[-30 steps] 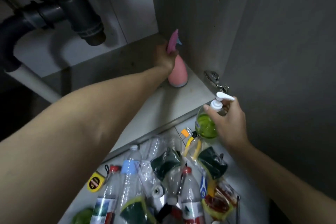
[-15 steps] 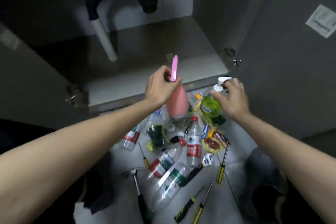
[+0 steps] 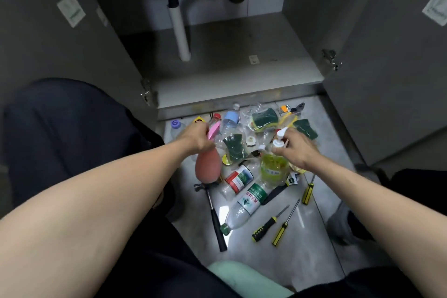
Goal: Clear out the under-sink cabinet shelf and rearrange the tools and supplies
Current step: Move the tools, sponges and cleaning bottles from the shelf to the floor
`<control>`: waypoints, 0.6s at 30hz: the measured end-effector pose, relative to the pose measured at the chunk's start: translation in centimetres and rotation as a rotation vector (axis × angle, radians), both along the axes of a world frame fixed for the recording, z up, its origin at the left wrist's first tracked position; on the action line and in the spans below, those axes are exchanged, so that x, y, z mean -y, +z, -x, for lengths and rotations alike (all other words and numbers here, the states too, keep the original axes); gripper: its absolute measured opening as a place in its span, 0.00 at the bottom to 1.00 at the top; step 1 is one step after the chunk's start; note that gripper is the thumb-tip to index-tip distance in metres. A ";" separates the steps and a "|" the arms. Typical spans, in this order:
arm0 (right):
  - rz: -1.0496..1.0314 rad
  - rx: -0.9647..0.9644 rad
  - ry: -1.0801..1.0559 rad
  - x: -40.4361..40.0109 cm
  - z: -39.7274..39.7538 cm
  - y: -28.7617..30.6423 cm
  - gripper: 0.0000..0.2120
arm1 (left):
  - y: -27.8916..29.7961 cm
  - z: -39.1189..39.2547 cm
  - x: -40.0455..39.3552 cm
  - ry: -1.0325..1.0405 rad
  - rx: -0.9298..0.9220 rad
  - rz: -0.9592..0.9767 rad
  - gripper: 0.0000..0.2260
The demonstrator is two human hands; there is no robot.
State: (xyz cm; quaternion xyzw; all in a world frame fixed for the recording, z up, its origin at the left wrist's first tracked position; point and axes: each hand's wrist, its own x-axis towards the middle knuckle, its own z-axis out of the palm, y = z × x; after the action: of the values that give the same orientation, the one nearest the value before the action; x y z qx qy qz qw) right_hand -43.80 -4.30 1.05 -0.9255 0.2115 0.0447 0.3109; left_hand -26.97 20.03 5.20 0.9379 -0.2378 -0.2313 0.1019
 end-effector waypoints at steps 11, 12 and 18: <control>-0.114 0.117 -0.014 -3.5 -5.6 -2.0 0.07 | -9.6 -2.3 -6.8 0.754 0.003 -0.093 0.11; -0.125 0.137 -0.014 -4.1 -6.3 -2.0 0.07 | -9.9 -2.4 -6.9 0.825 0.008 -0.057 0.11; -0.142 0.151 0.092 -6.2 -8.5 -1.8 0.14 | -11.1 -2.7 -6.3 0.917 -0.024 0.063 0.09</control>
State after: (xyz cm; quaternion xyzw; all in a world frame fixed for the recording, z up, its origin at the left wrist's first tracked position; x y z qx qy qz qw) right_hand -35.25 1.87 -0.73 -0.9108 0.1409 0.0038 0.3882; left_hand -24.24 26.34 -5.90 0.9400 0.1960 -0.1657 0.2249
